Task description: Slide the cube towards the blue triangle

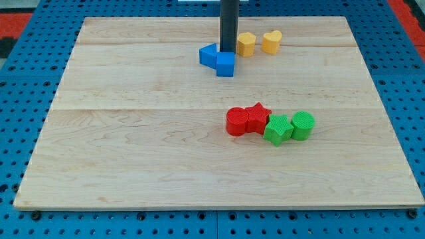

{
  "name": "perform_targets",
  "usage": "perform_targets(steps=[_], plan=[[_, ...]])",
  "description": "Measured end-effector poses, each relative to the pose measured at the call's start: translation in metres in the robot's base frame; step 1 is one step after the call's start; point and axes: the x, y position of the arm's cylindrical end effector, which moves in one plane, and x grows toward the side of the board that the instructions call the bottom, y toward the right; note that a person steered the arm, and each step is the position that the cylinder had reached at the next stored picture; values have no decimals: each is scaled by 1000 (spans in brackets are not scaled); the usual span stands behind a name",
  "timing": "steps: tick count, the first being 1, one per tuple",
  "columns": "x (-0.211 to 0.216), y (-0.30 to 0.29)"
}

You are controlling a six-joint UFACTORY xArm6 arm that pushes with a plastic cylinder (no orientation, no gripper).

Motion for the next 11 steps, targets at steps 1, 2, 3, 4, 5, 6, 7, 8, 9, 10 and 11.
perform_targets(steps=[1, 2, 3, 4, 5, 6, 7, 8, 9, 10, 11], plan=[[4, 60], [36, 62], [12, -31], [-13, -130], [-31, -85], [-42, -12], [20, 9], [55, -37], [24, -124], [6, -150], [95, -106]])
